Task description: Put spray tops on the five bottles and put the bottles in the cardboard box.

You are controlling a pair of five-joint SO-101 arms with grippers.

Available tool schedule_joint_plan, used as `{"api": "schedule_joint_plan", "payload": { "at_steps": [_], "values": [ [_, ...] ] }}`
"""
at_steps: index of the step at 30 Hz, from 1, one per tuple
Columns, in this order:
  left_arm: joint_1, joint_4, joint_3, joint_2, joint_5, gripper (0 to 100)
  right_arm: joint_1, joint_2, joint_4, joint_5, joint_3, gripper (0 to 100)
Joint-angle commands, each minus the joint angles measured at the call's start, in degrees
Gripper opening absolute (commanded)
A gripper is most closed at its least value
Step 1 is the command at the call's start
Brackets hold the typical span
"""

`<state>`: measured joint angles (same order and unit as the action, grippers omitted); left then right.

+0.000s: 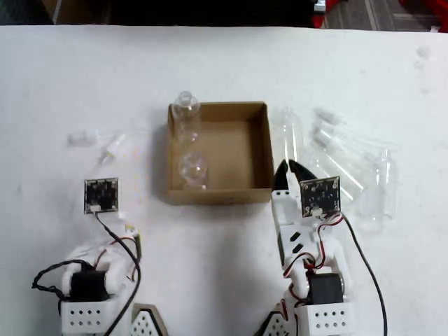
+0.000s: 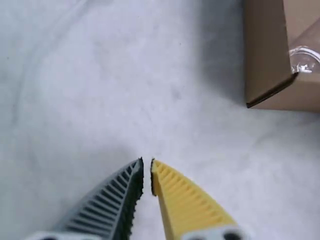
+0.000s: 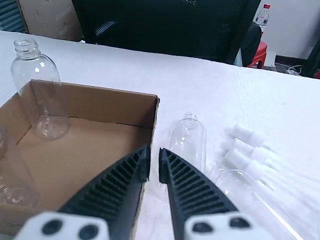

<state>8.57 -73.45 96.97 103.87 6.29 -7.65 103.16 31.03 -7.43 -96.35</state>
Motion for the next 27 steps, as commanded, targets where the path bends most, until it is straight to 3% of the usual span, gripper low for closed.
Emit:
{"api": "schedule_joint_plan", "payload": {
  "at_steps": [1, 20, 27],
  "values": [
    [0.5, -0.4, 0.0, 0.5, 0.8, 3, 0.5, 0.1, -0.5, -0.7, -0.5, 1.8],
    [0.5, -0.4, 0.0, 0.5, 0.8, 3, 0.6, 0.1, -3.1, -0.6, -0.5, 1.8],
    [0.5, -0.4, 0.0, 0.5, 0.8, 3, 7.2, 0.1, -8.2, -0.4, -0.5, 1.8]
  ]
}}
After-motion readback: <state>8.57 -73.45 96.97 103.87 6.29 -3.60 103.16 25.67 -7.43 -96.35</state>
